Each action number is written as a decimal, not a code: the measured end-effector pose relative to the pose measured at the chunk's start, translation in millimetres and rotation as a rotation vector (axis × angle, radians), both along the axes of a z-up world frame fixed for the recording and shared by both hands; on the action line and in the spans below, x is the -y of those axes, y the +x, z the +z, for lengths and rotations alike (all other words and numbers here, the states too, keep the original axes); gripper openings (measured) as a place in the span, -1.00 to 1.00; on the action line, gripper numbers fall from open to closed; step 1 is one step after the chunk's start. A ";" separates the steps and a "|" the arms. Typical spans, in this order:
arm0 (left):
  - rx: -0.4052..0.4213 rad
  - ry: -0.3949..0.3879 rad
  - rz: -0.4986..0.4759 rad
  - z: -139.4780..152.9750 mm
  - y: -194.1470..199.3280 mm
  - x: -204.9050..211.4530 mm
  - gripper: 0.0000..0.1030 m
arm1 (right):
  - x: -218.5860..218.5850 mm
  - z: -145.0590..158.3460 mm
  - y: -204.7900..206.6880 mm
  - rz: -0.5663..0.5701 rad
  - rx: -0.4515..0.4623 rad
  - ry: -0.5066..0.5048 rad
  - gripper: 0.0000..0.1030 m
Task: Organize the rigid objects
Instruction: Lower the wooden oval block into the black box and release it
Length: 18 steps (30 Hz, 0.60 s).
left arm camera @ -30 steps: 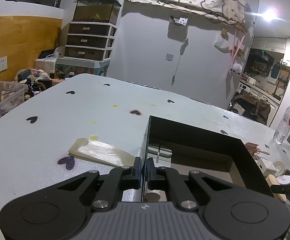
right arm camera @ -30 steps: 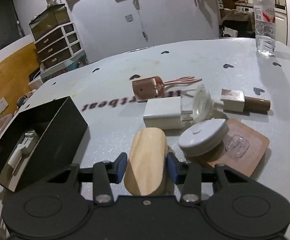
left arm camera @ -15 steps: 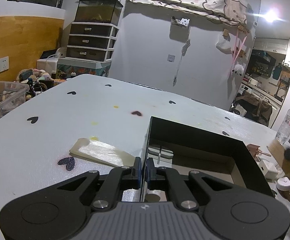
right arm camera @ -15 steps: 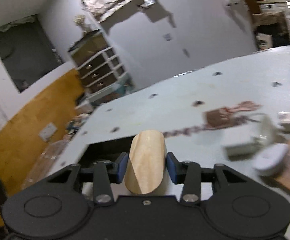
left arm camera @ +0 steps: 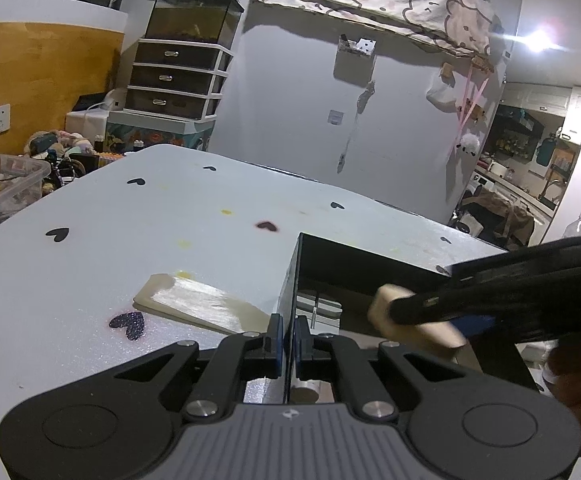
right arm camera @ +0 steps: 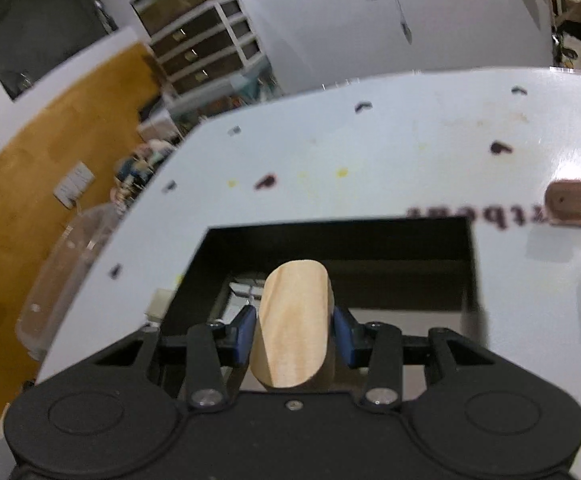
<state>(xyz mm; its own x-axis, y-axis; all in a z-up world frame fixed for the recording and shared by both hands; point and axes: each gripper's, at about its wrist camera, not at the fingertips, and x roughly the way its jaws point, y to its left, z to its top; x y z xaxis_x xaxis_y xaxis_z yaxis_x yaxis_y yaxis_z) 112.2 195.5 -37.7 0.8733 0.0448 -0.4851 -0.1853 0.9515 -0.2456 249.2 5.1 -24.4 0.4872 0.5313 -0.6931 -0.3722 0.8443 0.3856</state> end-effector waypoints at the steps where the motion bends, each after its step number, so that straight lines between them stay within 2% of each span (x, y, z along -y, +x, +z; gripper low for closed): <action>1: 0.001 0.000 -0.003 -0.4 -0.3 -0.5 -0.90 | -5.3 -3.7 2.1 -0.004 -0.014 -0.012 -0.16; 7: 0.007 -0.017 -0.020 -2.0 -1.0 -4.7 -0.90 | -23.8 -17.8 13.1 -0.063 -0.055 -0.061 -0.16; 13: 0.009 -0.015 -0.024 -2.1 -1.2 -4.6 -0.90 | -34.4 -25.9 18.3 -0.069 -0.111 -0.051 -0.14; 18: 0.008 -0.015 -0.023 -2.1 -1.2 -4.7 -0.90 | -33.4 -25.4 19.6 -0.066 -0.120 -0.041 -0.13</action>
